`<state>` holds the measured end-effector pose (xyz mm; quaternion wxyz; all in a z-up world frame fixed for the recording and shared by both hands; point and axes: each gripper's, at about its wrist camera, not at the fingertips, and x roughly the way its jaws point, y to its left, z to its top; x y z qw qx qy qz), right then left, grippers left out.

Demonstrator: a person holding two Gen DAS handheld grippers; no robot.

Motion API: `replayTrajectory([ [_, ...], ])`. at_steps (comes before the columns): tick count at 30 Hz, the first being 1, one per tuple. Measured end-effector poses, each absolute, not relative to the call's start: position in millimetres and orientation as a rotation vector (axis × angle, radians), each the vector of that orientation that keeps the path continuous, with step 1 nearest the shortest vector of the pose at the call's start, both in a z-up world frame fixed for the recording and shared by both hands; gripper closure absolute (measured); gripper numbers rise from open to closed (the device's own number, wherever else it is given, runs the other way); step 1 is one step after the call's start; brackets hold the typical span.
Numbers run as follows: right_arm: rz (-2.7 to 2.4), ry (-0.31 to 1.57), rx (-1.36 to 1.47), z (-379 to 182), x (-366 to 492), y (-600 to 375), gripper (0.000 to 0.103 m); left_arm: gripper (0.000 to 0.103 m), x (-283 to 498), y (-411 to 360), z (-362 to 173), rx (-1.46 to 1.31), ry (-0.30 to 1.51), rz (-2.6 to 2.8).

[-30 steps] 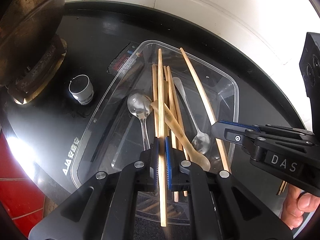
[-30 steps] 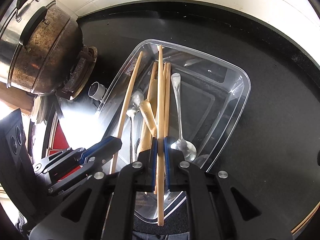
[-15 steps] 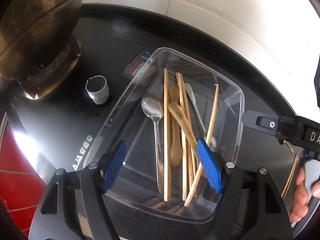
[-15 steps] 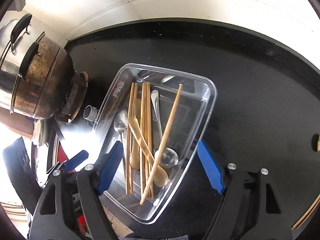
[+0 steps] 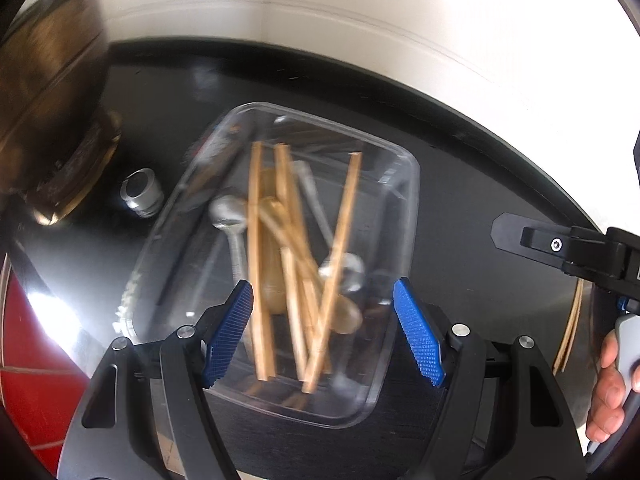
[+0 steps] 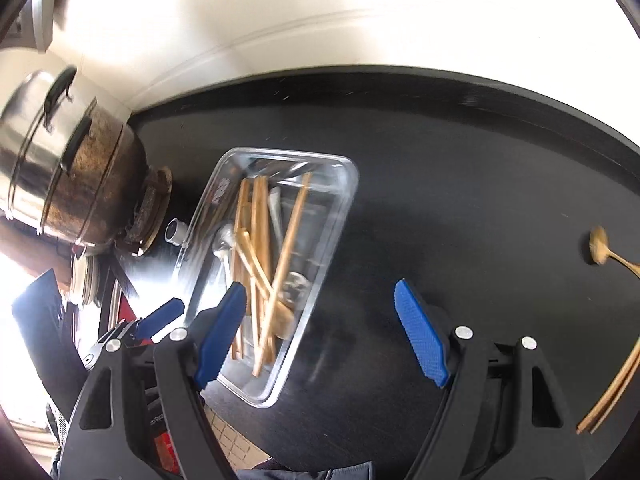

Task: Organize utensils
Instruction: 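Move both open tools back over the last chopsticks and gold spoon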

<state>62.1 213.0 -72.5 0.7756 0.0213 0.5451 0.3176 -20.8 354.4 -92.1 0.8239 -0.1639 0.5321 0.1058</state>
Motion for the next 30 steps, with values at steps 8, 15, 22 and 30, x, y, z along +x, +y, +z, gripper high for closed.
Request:
replayTrajectory([
  [8,0.555,1.155,0.153,-73,62,92,0.028,0.032,-2,252,-86,-0.248,1.155,0.075],
  [15,0.399,1.146,0.250,-84,59,-34,0.028,0.032,18,136,-93,-0.137,1.201,-0.096],
  [22,0.250,1.151,0.340,-103,51,-146,0.028,0.032,22,40,-117,0.009,1.232,-0.242],
  [30,0.146,1.169,0.353,-119,36,-220,0.028,0.032,8,-18,-169,0.151,1.303,-0.333],
])
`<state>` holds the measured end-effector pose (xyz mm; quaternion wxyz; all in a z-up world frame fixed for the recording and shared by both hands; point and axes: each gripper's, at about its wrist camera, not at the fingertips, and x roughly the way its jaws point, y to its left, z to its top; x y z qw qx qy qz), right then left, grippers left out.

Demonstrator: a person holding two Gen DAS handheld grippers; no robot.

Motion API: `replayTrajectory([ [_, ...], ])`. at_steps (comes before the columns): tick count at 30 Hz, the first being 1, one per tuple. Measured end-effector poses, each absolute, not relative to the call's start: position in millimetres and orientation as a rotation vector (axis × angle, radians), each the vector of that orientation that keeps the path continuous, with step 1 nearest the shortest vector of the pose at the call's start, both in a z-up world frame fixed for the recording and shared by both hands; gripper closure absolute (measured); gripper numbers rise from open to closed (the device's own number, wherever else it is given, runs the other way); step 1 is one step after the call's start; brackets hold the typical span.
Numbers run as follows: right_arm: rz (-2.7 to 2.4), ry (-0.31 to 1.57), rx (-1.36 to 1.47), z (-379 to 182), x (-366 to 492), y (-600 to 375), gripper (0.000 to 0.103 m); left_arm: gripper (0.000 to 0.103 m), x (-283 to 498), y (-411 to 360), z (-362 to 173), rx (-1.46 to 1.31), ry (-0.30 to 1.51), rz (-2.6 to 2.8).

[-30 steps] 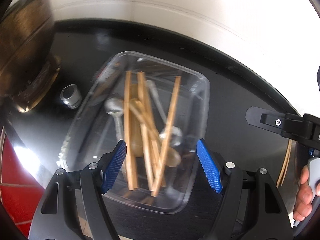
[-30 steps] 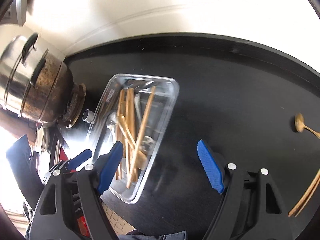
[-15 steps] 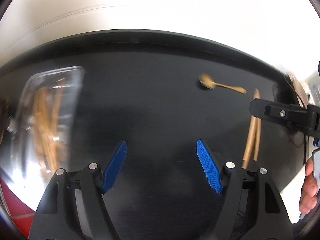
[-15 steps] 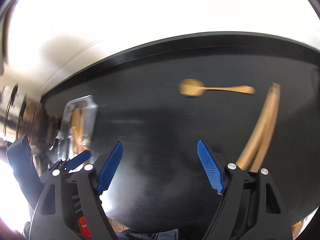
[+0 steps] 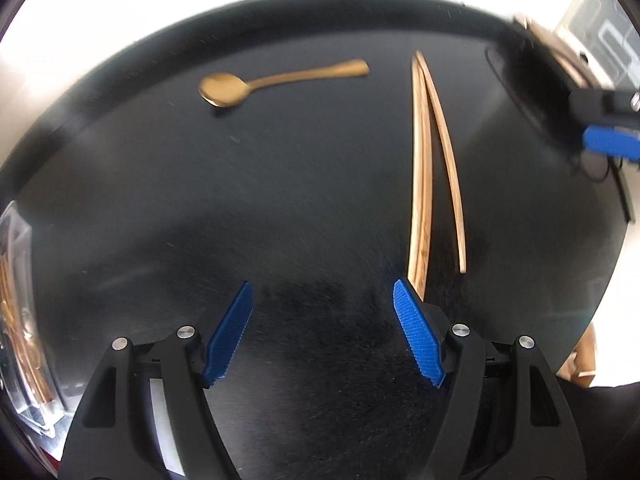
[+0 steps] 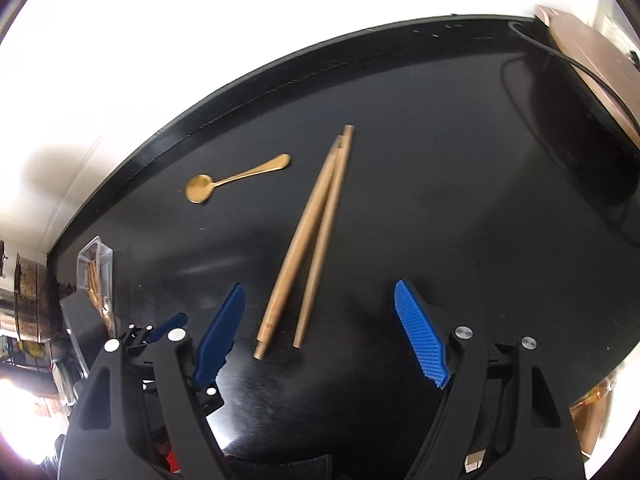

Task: Organize utensils
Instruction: 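Move both open tools back over the last chopsticks and gold spoon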

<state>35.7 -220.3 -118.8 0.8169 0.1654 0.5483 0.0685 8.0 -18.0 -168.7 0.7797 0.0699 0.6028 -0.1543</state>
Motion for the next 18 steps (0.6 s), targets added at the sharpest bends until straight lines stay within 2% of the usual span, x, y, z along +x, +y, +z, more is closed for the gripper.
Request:
replayTrajectory([
  [7,0.102,1.198,0.354,-138,25,-236,0.028,0.029,-10,-41,-189,0.253,1.306,-0.396],
  [18,0.074,1.302,0.155,-196,18,-199,0.028,0.029,-7,-53,-192,0.312,1.273,-0.515],
])
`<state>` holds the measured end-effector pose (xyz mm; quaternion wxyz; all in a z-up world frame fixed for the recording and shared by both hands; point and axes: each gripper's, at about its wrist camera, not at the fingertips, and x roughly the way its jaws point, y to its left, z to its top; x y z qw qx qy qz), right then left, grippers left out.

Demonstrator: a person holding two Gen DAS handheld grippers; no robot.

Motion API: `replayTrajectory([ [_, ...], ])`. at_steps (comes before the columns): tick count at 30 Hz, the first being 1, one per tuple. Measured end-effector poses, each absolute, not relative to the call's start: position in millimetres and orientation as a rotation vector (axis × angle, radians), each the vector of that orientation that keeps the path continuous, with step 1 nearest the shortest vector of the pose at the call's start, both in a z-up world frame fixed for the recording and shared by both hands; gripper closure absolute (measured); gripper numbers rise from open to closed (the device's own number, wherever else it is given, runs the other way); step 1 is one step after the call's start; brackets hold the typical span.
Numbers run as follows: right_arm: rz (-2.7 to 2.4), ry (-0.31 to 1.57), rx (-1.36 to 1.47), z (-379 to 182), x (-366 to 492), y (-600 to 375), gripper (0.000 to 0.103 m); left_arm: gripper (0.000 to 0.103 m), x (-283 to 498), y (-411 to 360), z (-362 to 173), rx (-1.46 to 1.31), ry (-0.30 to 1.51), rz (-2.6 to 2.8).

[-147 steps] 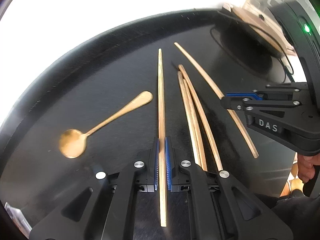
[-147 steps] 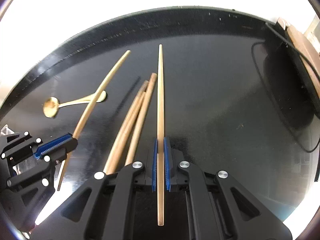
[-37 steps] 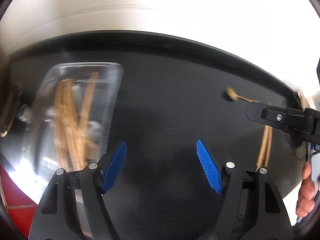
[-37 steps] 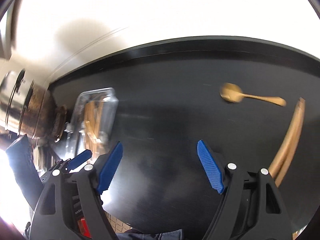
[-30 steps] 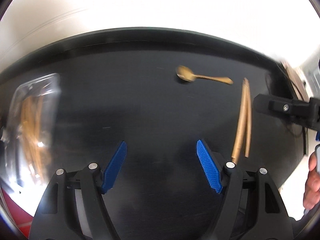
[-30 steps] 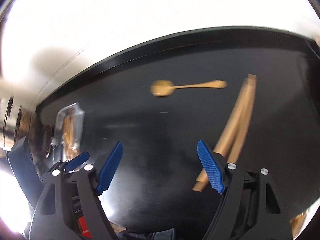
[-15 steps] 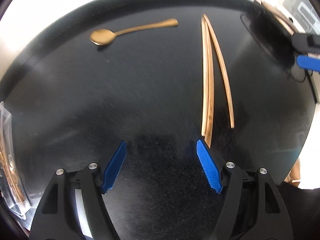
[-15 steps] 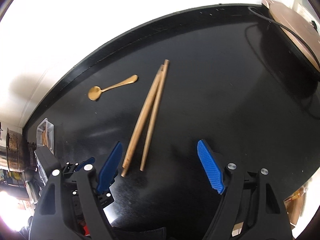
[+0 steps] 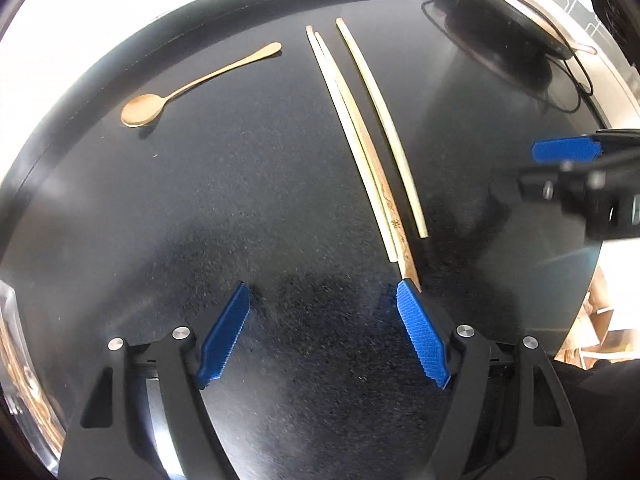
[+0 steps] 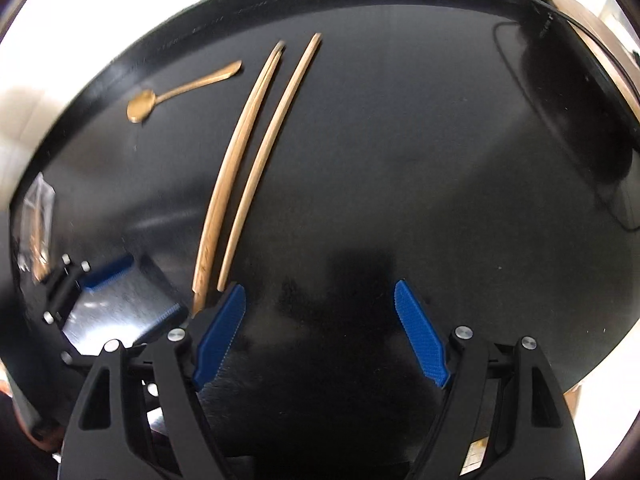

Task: Organize utensils
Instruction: 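Move both open tools back over the last chopsticks and gold spoon, then grasp a chopstick with the left tool while the right tool grasps the other chopstick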

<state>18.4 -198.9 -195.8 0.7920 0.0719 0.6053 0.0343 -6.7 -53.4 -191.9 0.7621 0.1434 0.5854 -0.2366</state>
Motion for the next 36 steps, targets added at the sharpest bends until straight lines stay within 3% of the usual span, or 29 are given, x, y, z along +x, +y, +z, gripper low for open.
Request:
replayTrajectory([
  [16,0.006,1.309,0.148,-207,19,-202,0.028,0.018,34,-75,-201,0.360,1.221,-0.547],
  [23,0.022,1.296,0.145,-202,32,-198,0.028,0.018,54,-49,-195,0.275,1.233,-0.524],
  [36,0.041,1.293,0.107,-202,86,-180,0.028,0.018,83,-74,-199,0.314,1.209,-0.632],
])
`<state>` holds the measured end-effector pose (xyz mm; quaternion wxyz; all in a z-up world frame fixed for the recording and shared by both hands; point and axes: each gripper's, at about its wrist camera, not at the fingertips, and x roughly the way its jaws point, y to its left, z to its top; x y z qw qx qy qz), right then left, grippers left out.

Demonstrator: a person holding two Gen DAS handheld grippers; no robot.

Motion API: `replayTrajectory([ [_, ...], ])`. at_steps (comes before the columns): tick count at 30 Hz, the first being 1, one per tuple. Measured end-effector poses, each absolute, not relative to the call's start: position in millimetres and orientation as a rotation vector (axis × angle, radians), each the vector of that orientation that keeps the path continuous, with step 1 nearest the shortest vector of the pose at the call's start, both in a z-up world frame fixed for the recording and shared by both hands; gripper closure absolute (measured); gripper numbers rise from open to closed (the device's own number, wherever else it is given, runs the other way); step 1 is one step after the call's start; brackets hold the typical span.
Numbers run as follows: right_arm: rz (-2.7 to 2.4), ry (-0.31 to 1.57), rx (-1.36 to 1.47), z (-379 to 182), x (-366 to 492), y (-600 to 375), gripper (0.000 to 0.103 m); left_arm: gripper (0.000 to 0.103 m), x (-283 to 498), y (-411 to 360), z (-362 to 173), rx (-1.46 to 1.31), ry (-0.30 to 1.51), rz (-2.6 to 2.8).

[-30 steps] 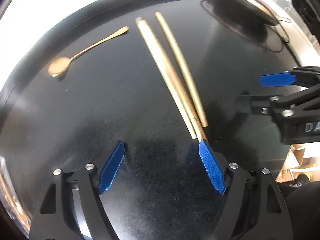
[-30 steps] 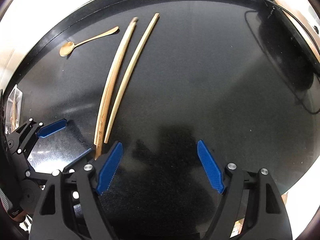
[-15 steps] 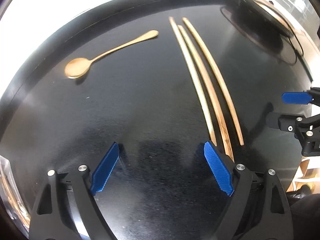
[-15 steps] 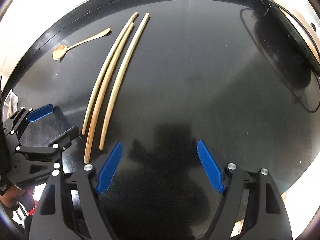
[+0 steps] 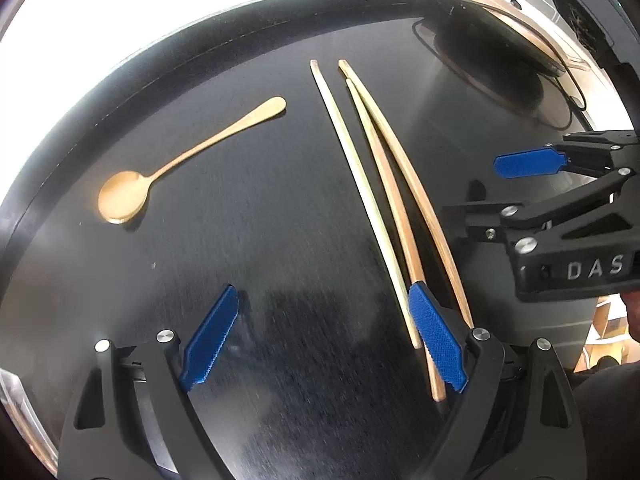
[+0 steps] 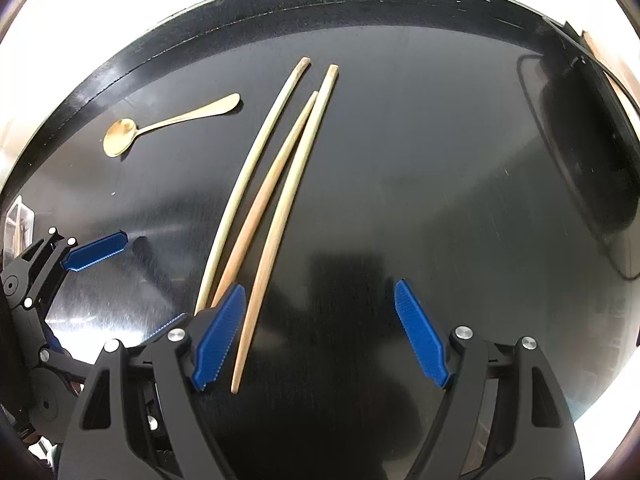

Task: Organize utensils
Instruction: 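Grasp a chopstick with the left tool while the right tool grasps the other chopstick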

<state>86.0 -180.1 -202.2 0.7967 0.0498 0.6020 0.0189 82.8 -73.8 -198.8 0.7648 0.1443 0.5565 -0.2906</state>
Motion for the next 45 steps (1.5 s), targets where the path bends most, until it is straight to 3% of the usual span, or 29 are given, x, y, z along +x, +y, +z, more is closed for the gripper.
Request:
replayTrajectory([
  [14,-0.006,1.283,0.017,-203,115,-185,0.028,0.018,123,-98,-205,0.329,1.174,-0.638],
  [25,0.035,1.254,-0.014,-191,129,-189,0.044,0.020,133,-109,-207,0.368,1.133,-0.622],
  [27,0.042,1.243,-0.019,-188,129,-188,0.051,0.025,133,-108,-205,0.365,1.133,-0.617],
  [28,0.045,1.236,-0.021,-187,130,-188,0.054,0.034,133,-108,-204,0.367,1.132,-0.619],
  [29,0.048,1.230,-0.023,-186,131,-187,0.062,0.048,133,-109,-201,0.373,1.131,-0.624],
  [30,0.053,1.227,-0.024,-187,134,-188,0.071,0.055,134,-111,-200,0.375,1.134,-0.627],
  [32,0.061,1.223,-0.024,-184,132,-183,0.081,0.082,135,-112,-198,0.376,1.145,-0.633],
  [34,0.069,1.223,-0.023,-183,133,-183,0.093,0.095,137,-111,-197,0.362,1.162,-0.644],
  [45,0.060,1.241,-0.003,-180,140,-188,0.096,0.098,139,-97,-191,0.290,1.212,-0.598],
])
